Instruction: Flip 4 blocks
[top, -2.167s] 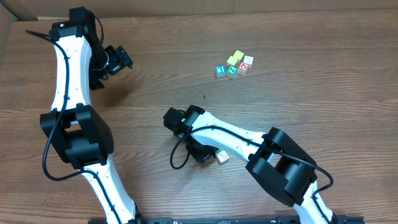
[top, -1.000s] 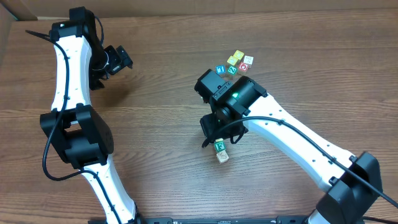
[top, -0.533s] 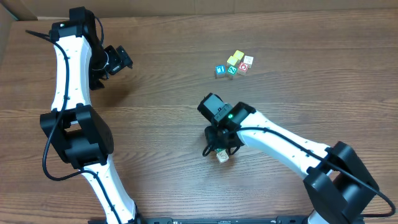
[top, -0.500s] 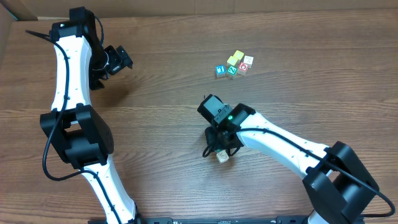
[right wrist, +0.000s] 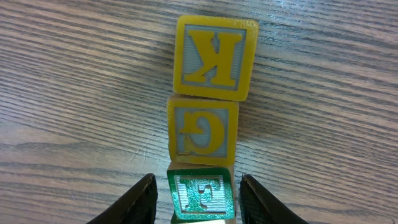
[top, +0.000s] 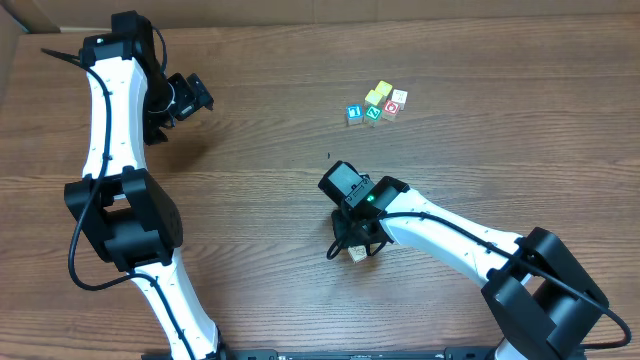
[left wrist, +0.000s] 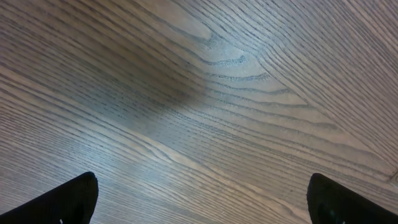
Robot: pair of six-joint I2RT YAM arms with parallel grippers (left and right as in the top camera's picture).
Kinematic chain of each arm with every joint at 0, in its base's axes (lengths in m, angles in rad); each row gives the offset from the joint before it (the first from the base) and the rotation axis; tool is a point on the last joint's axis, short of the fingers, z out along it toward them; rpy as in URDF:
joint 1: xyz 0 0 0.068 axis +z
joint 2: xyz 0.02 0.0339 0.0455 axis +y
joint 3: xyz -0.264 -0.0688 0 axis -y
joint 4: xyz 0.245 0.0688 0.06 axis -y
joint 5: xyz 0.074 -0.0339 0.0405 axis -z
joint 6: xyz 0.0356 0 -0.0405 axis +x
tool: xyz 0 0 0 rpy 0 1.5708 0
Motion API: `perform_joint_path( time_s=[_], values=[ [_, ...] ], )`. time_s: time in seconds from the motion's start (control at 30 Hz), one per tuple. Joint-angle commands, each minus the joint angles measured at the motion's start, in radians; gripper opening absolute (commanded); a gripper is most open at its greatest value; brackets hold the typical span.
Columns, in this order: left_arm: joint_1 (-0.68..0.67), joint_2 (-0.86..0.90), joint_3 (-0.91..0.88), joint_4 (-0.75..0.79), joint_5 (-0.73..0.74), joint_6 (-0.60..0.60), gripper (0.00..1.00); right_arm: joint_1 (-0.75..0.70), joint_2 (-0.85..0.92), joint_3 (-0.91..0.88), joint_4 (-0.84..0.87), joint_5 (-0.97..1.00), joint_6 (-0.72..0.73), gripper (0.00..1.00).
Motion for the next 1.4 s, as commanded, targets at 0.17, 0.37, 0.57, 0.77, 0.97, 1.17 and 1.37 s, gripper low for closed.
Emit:
perform_joint_path(
  time_s=[0.17,0.37,0.57,0.77,0.97,1.17,1.37],
  values=[
    [-0.009,-0.009,-0.003,0.003,-0.003,0.008,1.00,0.029,-0.003,-0.030,0.021,0.054,0.006,0.57],
    [-0.009,-0.009,-0.003,0.003,-0.003,0.008,1.00,0.037,-0.003,-0.030,0.031,0.108,0.026,0.53],
    [-0.009,-0.009,-0.003,0.003,-0.003,0.008,1.00,0.037,-0.003,-0.030,0.031,0.108,0.028,0.44],
    [-0.011,-0.009,-0.003,0.003,-0.003,0.008,1.00,0.053,-0.003,-0.030,0.038,0.109,0.044,0.44],
    [-0.011,-0.009,-0.003,0.003,-0.003,0.008,1.00,0.067,-0.003,-0.030,0.046,0.131,0.054,0.43],
    [-0.011,-0.009,-0.003,0.003,-0.003,0.008,1.00,0.066,-0.003,-0.030,0.050,0.164,0.059,0.43],
    [-0.012,-0.009,-0.003,0.003,-0.003,0.008,1.00,0.066,-0.003,-0.030,0.054,0.164,0.058,0.38]
  ],
)
